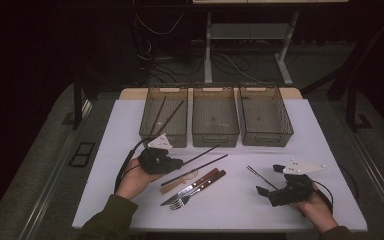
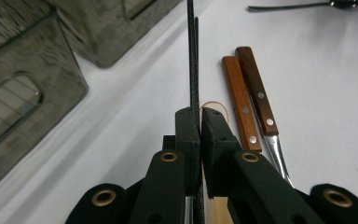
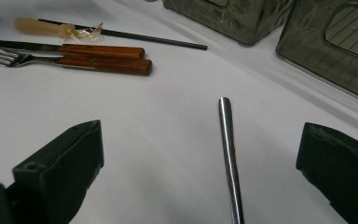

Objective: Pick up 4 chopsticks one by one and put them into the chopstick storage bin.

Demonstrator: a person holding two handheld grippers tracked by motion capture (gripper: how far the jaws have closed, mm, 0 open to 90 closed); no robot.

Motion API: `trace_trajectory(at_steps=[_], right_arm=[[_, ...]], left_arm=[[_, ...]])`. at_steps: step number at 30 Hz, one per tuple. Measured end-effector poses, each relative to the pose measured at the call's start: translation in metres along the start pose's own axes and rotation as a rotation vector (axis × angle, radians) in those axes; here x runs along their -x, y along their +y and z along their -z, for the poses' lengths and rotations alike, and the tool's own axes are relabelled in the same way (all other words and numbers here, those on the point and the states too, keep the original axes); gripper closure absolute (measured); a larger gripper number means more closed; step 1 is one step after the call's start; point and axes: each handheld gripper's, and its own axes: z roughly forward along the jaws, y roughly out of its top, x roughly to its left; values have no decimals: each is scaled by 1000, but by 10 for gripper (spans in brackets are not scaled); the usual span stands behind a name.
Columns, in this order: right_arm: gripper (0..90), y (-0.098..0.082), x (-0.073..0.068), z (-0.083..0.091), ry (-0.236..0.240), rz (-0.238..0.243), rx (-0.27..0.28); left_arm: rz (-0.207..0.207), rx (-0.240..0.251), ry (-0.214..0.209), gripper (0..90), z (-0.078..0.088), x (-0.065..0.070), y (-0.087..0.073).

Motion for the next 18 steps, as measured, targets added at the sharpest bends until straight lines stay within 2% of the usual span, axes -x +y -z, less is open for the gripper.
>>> trace_trajectory(at_steps=[7,18], right_arm=[[9,0,0,0,0,-2,-1],[9,0,1,-1,-1,-6,-2]], left_arm=[[5,20,2,855,10,-1,3],[71,39,31,855,27,-11,6]])
